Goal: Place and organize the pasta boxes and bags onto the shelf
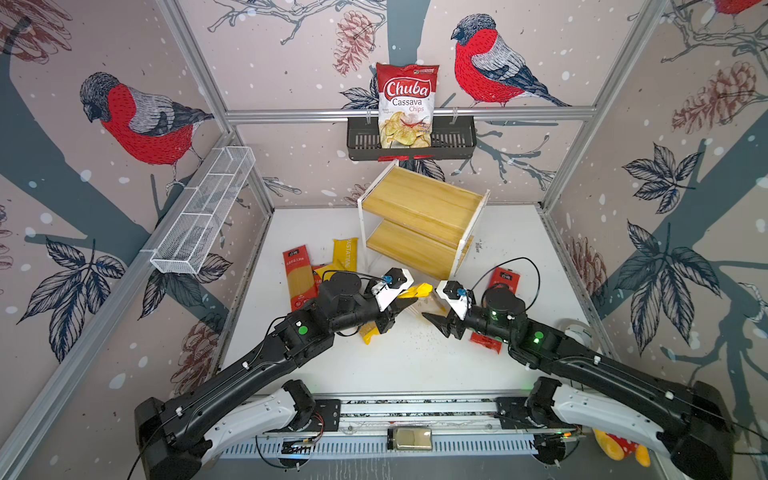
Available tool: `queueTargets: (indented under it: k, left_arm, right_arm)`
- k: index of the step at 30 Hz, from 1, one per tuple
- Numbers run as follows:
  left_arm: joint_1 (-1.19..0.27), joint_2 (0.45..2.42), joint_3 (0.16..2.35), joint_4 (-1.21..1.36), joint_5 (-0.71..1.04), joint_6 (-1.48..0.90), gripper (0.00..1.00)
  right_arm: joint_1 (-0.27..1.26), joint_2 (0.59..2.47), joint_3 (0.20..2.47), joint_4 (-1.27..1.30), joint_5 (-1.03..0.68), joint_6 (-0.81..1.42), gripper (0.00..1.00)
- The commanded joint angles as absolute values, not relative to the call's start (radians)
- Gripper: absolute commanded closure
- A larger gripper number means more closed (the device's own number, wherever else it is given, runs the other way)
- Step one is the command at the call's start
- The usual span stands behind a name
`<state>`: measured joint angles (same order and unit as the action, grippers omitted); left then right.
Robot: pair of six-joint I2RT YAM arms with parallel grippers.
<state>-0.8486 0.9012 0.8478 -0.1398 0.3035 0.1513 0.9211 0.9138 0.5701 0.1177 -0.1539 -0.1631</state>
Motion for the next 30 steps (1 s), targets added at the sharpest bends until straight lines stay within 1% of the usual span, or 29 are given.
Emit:
queueTargets:
  k: [1,3,4,8,11,12,14,17,20,21,22,24,26,27,30]
  left_arm:
    - [-0.833,0.887,0.848,0.048,0.372,0.157,1.0]
    - [-0.831,0.894,0.845,0.048,0.376,0.157,1.0]
    - [-0.831,0.898,0.844,0.053,0.38,0.154,1.0]
    - [-0.83,0.911,0.836,0.089,0.39,0.139,1.0]
    - [-0.83,0.905,0.832,0.112,0.391,0.13,1.0]
    - [-0.828,0.902,0.83,0.114,0.391,0.129,1.0]
    - [-0.828,0.902,0.828,0.105,0.391,0.129,1.0]
    - [-0.828,0.909,0.828,0.079,0.378,0.126,1.0]
    - [-0.827,0.911,0.838,0.028,0.355,0.127,1.0]
    - [-0.826,0.911,0.846,0.0,0.343,0.127,0.98]
    - [-0.825,0.911,0.855,-0.031,0.331,0.131,0.9]
    - [-0.824,0.913,0.878,-0.109,0.309,0.149,0.69]
    - [-0.822,0.918,0.902,-0.189,0.3,0.168,0.54]
    - [-0.821,0.924,0.916,-0.235,0.307,0.18,0.49]
    - [-0.821,0.955,0.948,-0.337,0.324,0.197,0.43]
  right_arm:
    - [0.91,0.913,0.581,0.123,-0.225,-0.197,0.36]
    - [0.905,0.914,0.583,0.132,-0.256,-0.191,0.42]
    - [0.905,0.918,0.583,0.14,-0.28,-0.191,0.44]
    - [0.905,0.946,0.578,0.159,-0.297,-0.192,0.44]
    - [0.906,0.968,0.583,0.157,-0.299,-0.201,0.56]
    - [0.906,0.971,0.586,0.156,-0.299,-0.206,0.63]
    - [0.906,0.969,0.588,0.159,-0.298,-0.216,0.73]
    - [0.905,0.976,0.602,0.142,-0.305,-0.242,0.82]
    - [0.908,0.991,0.634,0.084,-0.301,-0.281,0.88]
    - [0.907,0.994,0.647,0.061,-0.296,-0.299,0.91]
    - [0.907,0.995,0.655,0.04,-0.289,-0.31,0.91]
    - [0.908,0.998,0.677,0.0,-0.273,-0.337,0.93]
    - [0.908,1.001,0.694,-0.028,-0.257,-0.362,0.94]
    - [0.907,1.004,0.705,-0.041,-0.249,-0.38,0.95]
    - [0.909,1.029,0.756,-0.1,-0.238,-0.419,0.97]
